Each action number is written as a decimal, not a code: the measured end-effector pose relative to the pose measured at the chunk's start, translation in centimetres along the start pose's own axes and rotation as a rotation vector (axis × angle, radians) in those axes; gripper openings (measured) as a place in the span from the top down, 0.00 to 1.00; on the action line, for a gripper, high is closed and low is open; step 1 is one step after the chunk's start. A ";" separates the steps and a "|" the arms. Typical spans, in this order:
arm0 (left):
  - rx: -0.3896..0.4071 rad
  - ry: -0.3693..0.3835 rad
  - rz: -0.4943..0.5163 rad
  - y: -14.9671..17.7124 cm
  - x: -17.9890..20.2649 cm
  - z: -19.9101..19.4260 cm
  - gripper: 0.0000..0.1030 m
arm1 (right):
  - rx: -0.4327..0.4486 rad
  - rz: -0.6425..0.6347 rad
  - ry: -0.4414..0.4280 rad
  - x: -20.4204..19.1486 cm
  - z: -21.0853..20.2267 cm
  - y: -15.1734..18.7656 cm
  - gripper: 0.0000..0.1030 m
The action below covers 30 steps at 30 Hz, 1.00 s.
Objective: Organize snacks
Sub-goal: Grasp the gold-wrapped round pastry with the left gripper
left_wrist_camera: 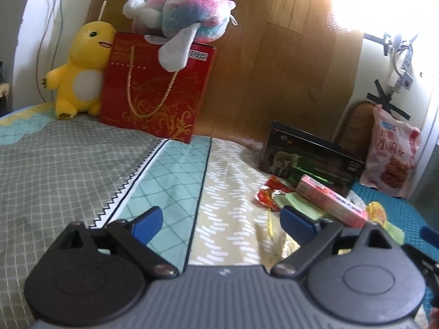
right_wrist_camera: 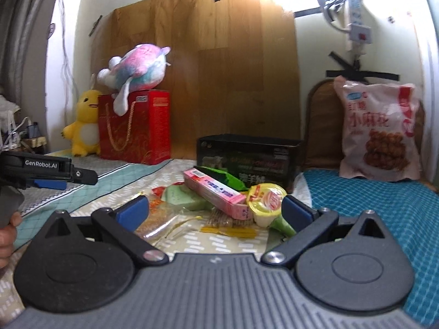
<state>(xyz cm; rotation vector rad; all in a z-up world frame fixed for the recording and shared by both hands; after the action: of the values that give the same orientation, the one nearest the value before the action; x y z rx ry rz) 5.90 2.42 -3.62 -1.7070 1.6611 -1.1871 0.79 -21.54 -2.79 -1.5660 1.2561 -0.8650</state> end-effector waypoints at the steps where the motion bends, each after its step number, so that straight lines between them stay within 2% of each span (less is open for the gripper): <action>1: -0.006 0.016 0.008 -0.2 0.1 -0.1 0.08 | -0.003 0.000 -0.016 0.3 0.0 -0.6 0.04; 5: -0.022 0.051 0.040 -1.0 0.6 0.0 0.08 | -0.033 0.030 -0.073 2.0 0.4 -3.7 0.10; 7: -0.030 0.061 0.058 -1.3 0.8 0.0 0.08 | -0.084 0.075 -0.120 2.8 0.8 -4.3 0.25; 8: -0.038 0.073 0.063 -1.5 0.8 0.0 0.08 | -0.117 0.103 -0.148 3.0 1.1 -4.3 0.29; 10: -0.071 0.115 0.056 -1.8 0.6 0.2 0.16 | -0.188 0.132 -0.202 2.8 1.8 -3.8 0.39; 13: -0.138 0.183 0.024 -2.2 0.2 0.7 0.27 | -0.258 0.121 -0.265 1.6 2.4 -2.6 0.47; 15: -0.182 0.231 0.003 -2.4 0.2 1.2 0.35 | -0.292 0.111 -0.304 0.8 2.9 -1.9 0.47; 19: -0.267 0.355 -0.015 -2.4 1.5 2.4 0.38 | -0.359 0.076 -0.370 -0.6 4.2 -0.9 0.46; 21: -0.296 0.363 0.004 -2.1 2.3 3.3 0.38 | -0.388 0.037 -0.381 -1.2 4.8 -0.3 0.45; 25: -0.361 0.365 0.018 -0.9 3.3 5.3 0.38 | -0.439 -0.043 -0.401 -2.2 6.0 0.9 0.33; 27: -0.388 0.374 0.020 -0.3 3.6 5.9 0.39 | -0.454 -0.064 -0.409 -2.6 6.7 1.4 0.33; 29: -0.427 0.391 0.017 0.6 4.0 6.5 0.50 | -0.464 -0.068 -0.417 -3.0 7.4 1.9 0.34; 30: -0.414 0.389 0.022 0.9 4.2 6.3 0.51 | -0.447 -0.087 -0.419 -3.4 7.5 1.9 0.41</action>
<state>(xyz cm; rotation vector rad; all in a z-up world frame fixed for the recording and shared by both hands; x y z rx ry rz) 10.20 -3.21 -6.52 -1.7615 2.2860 -1.2941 6.31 -16.68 -6.96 -2.0382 1.1228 -0.2829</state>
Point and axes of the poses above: each gripper's, at about its wrist camera, not at the fingertips, and z roughly the way its jaws point, x to its right, y to its underside, the point moved 6 cm from there along z, roughly the way its jaws point, and after that the axes turned 4 degrees about -x, right-handed, at the moved point
